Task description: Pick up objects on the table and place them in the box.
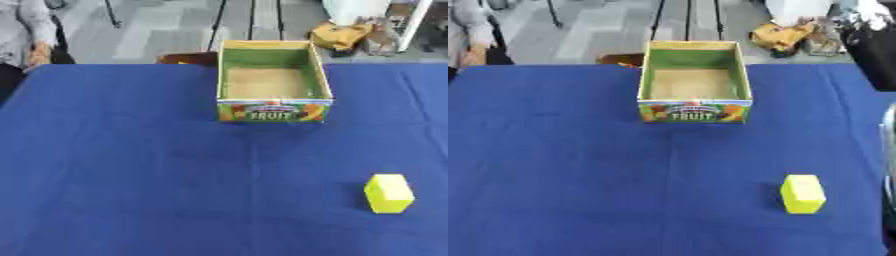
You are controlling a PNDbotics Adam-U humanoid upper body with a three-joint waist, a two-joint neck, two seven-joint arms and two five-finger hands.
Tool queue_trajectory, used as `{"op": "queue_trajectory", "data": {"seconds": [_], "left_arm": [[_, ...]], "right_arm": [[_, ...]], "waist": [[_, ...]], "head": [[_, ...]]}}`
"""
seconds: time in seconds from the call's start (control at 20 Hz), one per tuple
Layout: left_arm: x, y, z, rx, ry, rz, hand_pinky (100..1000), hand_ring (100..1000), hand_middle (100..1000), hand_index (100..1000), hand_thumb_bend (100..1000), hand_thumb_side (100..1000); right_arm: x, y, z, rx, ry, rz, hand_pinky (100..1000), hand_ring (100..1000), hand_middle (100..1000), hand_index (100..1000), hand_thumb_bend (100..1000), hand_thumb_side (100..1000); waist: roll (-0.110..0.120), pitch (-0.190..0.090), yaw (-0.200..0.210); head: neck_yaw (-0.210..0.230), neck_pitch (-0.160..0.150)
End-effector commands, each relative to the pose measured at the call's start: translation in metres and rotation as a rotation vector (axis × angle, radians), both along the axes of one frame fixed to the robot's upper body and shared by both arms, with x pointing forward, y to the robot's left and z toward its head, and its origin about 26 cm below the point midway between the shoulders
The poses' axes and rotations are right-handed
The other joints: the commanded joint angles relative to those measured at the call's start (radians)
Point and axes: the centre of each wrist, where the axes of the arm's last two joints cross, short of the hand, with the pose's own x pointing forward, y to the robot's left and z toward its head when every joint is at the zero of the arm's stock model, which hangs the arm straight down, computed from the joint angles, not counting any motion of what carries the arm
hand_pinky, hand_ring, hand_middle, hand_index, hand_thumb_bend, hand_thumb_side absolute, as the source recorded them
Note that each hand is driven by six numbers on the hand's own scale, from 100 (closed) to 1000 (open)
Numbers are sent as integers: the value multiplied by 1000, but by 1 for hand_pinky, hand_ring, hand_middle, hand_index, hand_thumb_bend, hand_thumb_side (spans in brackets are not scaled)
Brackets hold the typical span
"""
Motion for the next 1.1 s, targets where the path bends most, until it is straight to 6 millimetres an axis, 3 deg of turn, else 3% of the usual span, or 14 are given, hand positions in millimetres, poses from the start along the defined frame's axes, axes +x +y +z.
{"op": "queue_trajectory", "data": {"seconds": [0.05,0.4,1.1], "left_arm": [[-2,0,9,20,-27,-3,598,696,840,982,145,1000],[-2,0,8,23,-22,-8,598,697,840,982,145,1000],[-3,1,5,32,-7,-18,599,699,841,982,143,1000]], "right_arm": [[-7,-1,15,-64,-26,-18,871,854,812,895,100,1000],[3,-2,31,-197,79,-54,868,861,819,897,100,1000],[62,-2,46,-533,393,-119,869,901,861,923,100,1000]], "waist": [[-2,-16,1],[0,-27,3],[3,-46,16]], "head": [[-16,-8],[-48,-1],[-58,5]]}}
